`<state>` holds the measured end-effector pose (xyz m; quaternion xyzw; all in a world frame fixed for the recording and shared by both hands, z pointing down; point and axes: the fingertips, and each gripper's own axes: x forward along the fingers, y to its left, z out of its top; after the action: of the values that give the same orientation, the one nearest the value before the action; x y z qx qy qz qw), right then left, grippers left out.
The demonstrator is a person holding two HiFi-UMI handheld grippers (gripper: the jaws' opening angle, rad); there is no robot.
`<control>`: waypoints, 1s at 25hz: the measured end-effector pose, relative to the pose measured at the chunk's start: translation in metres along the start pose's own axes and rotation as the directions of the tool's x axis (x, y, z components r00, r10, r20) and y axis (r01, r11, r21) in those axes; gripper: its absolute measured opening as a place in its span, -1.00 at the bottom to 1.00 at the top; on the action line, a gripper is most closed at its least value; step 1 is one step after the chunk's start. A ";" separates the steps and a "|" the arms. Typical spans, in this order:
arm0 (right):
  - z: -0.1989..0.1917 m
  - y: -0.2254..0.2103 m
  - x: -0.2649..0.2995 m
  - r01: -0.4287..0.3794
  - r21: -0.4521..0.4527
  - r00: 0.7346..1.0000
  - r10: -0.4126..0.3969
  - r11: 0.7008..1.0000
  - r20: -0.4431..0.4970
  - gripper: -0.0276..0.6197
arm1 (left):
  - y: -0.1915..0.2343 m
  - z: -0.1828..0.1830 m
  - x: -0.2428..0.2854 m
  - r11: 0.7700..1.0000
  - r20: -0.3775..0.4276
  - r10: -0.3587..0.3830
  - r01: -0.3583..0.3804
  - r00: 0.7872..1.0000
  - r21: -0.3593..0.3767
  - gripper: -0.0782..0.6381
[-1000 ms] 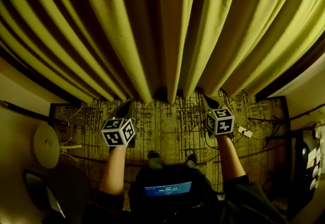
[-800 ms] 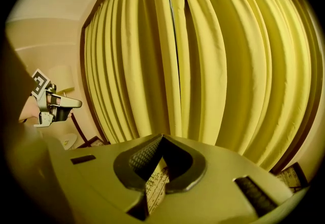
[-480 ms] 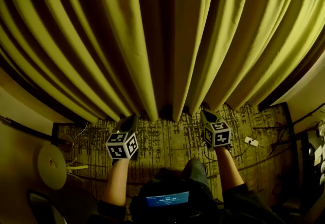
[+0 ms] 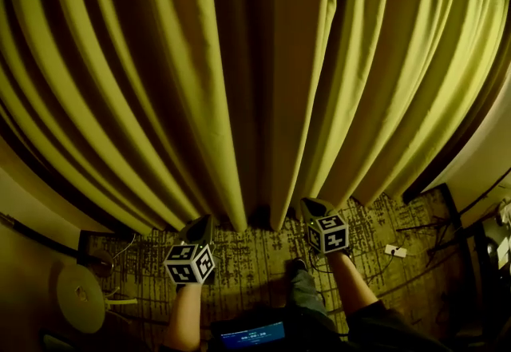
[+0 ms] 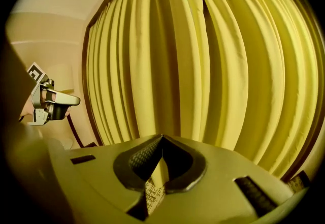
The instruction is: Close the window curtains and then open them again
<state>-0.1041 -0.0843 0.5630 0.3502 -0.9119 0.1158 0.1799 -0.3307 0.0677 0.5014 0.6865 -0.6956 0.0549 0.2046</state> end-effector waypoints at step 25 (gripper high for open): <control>0.479 -0.071 0.018 0.319 -0.379 0.733 0.027 0.869 0.679 0.65 | -0.075 0.168 0.156 0.993 0.132 -0.036 0.021 0.991 0.112 -0.81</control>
<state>-0.1869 -0.3085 0.1409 0.3861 -0.8833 -0.2568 -0.0686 -0.2884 -0.1413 0.3889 0.7088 -0.6937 0.0442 0.1201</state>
